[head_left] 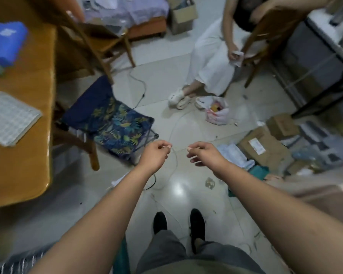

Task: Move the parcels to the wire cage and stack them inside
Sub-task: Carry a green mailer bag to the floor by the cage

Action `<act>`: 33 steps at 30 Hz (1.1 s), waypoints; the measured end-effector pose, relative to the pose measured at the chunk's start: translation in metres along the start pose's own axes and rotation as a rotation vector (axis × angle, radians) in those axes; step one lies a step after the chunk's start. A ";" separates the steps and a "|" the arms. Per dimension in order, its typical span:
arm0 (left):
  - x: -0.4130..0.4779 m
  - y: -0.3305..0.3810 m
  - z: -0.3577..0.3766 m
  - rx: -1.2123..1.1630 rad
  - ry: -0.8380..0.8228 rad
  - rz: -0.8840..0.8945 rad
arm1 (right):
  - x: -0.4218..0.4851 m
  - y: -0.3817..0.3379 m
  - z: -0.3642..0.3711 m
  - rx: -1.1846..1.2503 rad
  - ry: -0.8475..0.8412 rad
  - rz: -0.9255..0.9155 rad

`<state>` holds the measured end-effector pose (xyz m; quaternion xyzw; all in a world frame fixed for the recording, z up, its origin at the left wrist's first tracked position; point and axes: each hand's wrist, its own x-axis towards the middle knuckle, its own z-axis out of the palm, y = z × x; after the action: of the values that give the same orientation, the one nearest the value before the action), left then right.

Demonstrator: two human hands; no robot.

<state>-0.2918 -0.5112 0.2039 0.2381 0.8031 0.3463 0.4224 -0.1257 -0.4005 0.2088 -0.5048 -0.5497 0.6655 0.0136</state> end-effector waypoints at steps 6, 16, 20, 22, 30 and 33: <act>0.038 0.044 0.055 0.149 -0.240 0.113 | -0.006 0.026 -0.056 0.221 0.282 0.041; 0.103 0.105 0.202 0.368 -0.493 0.241 | -0.004 0.099 -0.154 0.465 0.548 0.131; 0.126 0.126 0.279 0.437 -0.589 0.243 | 0.012 0.135 -0.205 0.522 0.596 0.175; 0.136 0.139 0.314 0.487 -0.614 0.265 | 0.024 0.150 -0.230 0.549 0.597 0.191; 0.172 0.150 0.436 0.619 -0.688 0.260 | 0.069 0.197 -0.305 0.613 0.702 0.263; 0.189 0.132 0.475 0.661 -0.731 0.228 | 0.092 0.223 -0.325 0.626 0.745 0.302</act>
<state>0.0202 -0.1296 0.0157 0.5510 0.6383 0.0113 0.5374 0.1722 -0.2030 0.0194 -0.7533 -0.2027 0.5676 0.2631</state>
